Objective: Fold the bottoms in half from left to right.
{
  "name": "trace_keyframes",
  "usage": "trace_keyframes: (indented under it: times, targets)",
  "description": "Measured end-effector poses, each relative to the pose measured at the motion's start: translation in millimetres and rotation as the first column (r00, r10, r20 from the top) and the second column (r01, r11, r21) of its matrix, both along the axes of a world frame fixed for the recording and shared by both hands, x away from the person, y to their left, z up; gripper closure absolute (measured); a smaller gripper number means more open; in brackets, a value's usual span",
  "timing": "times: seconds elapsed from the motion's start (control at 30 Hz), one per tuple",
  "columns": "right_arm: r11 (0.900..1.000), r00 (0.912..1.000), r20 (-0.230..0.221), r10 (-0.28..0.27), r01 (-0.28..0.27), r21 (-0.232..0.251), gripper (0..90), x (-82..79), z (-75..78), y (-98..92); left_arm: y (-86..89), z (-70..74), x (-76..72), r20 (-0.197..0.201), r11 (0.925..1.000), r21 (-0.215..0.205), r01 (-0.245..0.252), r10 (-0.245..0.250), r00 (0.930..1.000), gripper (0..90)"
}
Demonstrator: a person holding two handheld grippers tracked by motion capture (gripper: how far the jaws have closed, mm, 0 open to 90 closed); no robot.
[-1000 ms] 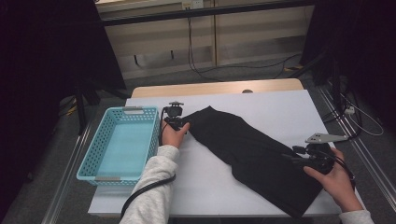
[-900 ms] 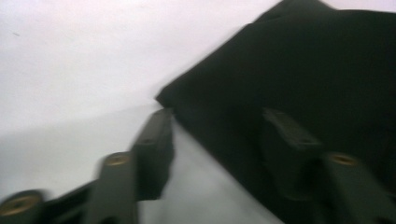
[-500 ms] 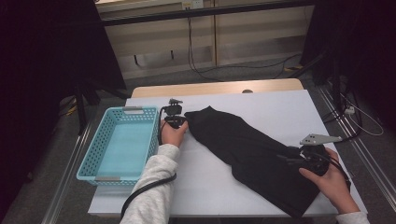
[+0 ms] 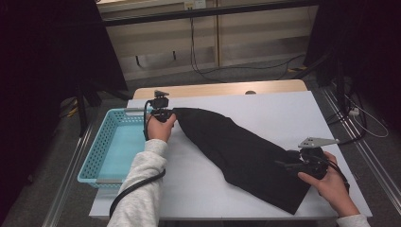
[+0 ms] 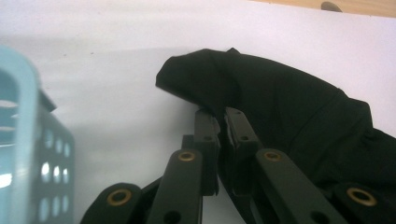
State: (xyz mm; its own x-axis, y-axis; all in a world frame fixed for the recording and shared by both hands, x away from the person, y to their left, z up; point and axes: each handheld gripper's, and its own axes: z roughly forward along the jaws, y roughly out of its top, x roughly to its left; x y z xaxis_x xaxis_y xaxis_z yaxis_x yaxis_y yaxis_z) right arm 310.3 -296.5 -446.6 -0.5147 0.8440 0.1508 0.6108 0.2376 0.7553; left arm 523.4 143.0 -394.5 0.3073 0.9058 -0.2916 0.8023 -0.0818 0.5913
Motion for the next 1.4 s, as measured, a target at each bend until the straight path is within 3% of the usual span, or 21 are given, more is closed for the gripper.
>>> trace_keyframes:
  times: [0.17,0.47,0.5,0.73,0.77,0.93,1.07,1.1,1.13,1.17,1.2,1.23,1.27,1.3,1.33,1.37,1.4]
  targets:
    - [1.0,0.9999,0.0,0.014,-0.014,0.002,30.7,0.1,1.6,3.4,-2.4,-1.5,0.3,-0.01,1.0,0.007,-0.001,0.001,0.9999,84.9]
    - [1.0,0.9997,0.008,0.022,-0.022,0.0,26.2,0.7,2.7,6.9,-13.5,8.4,-2.0,0.018,0.9992,-0.015,0.037,-0.037,0.9992,84.9]
    - [1.0,0.9997,0.008,0.022,-0.022,-0.002,25.7,0.7,2.4,6.7,-17.6,10.2,-4.3,0.029,0.9981,-0.033,0.052,-0.051,0.9983,84.9]
    - [1.0,1.0,0.0,0.008,-0.008,-0.001,21.2,0.7,-0.5,6.4,-23.5,9.5,-9.2,0.031,0.9935,-0.055,0.1,-0.098,0.9947,85.0]
    - [1.0,1.0,0.002,0.009,-0.009,-0.002,20.3,0.2,-0.2,6.8,-25.7,9.6,-11.8,0.032,0.9906,-0.076,0.113,-0.111,0.9933,84.9]
    - [1.0,0.9999,0.011,0.008,-0.008,-0.002,20.0,-0.4,1.4,7.2,-33.3,8.0,-18.4,0.037,0.9842,-0.091,0.152,-0.149,0.9882,85.0]
    - [1.0,0.9999,0.013,0.009,-0.009,0.0,19.9,-0.7,2.3,8.0,-43.4,4.1,-27.0,0.046,0.9731,-0.108,0.204,-0.2,0.9787,85.0]
    - [1.0,0.9999,0.013,0.008,-0.008,0.0,20.1,-0.6,2.4,7.9,-50.2,0.7,-32.3,0.044,0.9642,-0.114,0.239,-0.236,0.9708,85.0]
    - [1.0,0.9999,0.013,0.008,-0.008,0.0,20.1,-0.6,2.4,7.9,-50.2,0.7,-32.3,0.044,0.9642,-0.114,0.239,-0.236,0.9708,85.0]
    - [1.0,0.9999,0.011,0.005,-0.005,0.001,20.1,-0.4,2.3,8.1,-57.4,-3.0,-37.8,0.047,0.9547,-0.119,0.273,-0.269,0.962,85.0]
    - [1.0,0.9999,0.011,0.007,-0.007,0.001,20.1,-0.3,2.2,8.3,-57.4,-3.0,-37.8,0.047,0.9547,-0.119,0.273,-0.269,0.962,85.0]
    - [1.0,0.9999,0.01,0.006,-0.006,0.001,20.1,-0.5,2.2,8.4,-63.4,-6.1,-43.6,0.052,0.9459,-0.138,0.293,-0.289,0.956,85.0]
    - [1.0,0.9999,0.009,0.006,-0.006,0.003,20.1,-0.5,2.2,8.4,-63.4,-6.1,-43.6,0.052,0.9459,-0.138,0.293,-0.289,0.956,85.0]
    - [1.0,0.9999,0.01,0.007,-0.007,0.003,20.1,-0.7,2.1,8.3,-69.3,-8.4,-49.2,0.059,0.9379,-0.134,0.32,-0.315,0.9473,84.9]
    - [1.0,0.9999,0.01,0.007,-0.007,0.003,20.1,-0.7,2.1,8.3,-69.3,-8.4,-49.2,0.059,0.9379,-0.134,0.32,-0.315,0.9473,84.9]
    - [1.0,0.9999,0.011,0.007,-0.007,0.001,20.1,-1.0,2.2,8.3,-73.3,-9.8,-54.1,0.067,0.9319,-0.125,0.34,-0.334,0.9401,84.9]
    - [1.0,0.9999,0.011,0.007,-0.007,0.001,20.1,-1.0,2.2,8.3,-73.3,-9.8,-54.1,0.067,0.9319,-0.125,0.34,-0.334,0.9401,85.0]
